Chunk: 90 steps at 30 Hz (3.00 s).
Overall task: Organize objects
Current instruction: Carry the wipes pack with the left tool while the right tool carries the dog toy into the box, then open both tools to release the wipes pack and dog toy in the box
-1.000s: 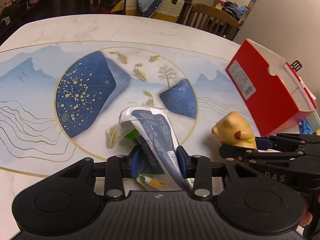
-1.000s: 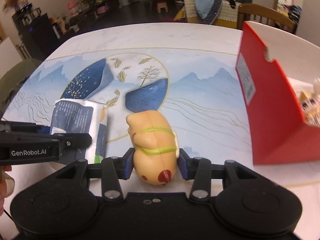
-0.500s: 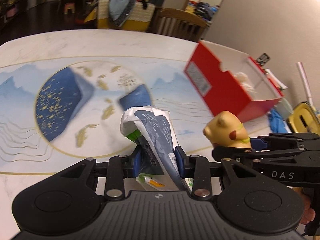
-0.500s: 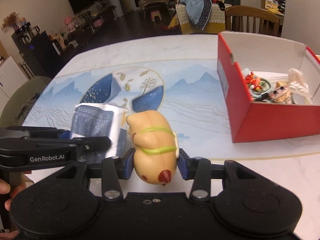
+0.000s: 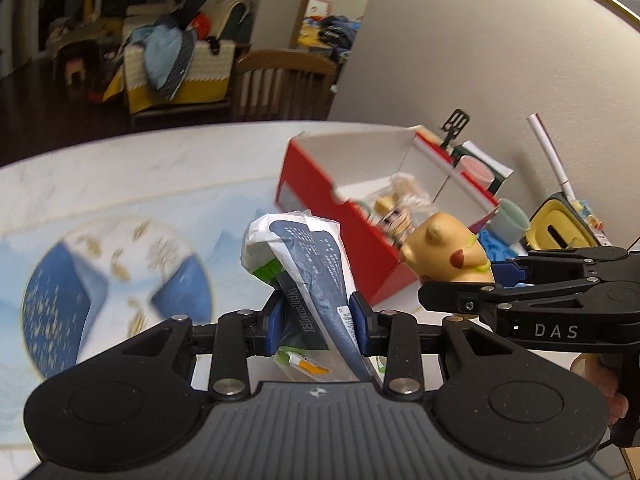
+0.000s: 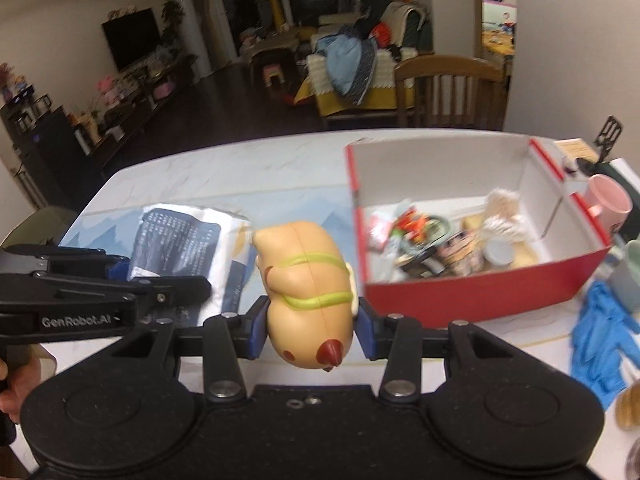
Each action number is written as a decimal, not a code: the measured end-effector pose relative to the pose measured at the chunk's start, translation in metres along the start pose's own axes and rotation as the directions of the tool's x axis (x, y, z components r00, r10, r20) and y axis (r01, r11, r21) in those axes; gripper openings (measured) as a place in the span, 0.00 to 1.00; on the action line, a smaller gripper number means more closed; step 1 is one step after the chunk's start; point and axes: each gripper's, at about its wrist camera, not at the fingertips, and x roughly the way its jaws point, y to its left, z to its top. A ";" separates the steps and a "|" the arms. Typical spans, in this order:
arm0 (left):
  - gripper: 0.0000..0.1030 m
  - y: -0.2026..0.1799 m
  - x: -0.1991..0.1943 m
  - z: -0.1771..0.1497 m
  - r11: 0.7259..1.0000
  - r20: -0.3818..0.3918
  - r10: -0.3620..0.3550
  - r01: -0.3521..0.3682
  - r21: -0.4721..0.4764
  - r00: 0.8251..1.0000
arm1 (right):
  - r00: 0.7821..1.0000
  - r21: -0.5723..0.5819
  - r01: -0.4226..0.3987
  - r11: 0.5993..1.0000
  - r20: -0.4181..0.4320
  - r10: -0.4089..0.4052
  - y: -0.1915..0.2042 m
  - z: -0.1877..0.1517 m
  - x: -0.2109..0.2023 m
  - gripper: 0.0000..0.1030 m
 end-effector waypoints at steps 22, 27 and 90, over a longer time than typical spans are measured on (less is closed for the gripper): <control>0.33 -0.091 0.106 0.096 0.979 0.010 0.011 -0.013 0.205 1.000 | 0.977 0.065 0.206 0.976 0.039 -0.209 -0.143 0.066 0.042 0.42; 0.33 -0.100 0.144 0.103 0.971 -0.027 0.048 -0.040 0.238 0.998 | 0.976 0.053 0.219 0.974 -0.010 -0.219 -0.157 0.063 0.068 0.42; 0.62 -0.088 0.142 0.097 0.983 -0.048 0.027 -0.018 0.185 0.998 | 0.985 0.091 0.131 0.987 0.103 -0.141 -0.134 0.028 0.022 0.82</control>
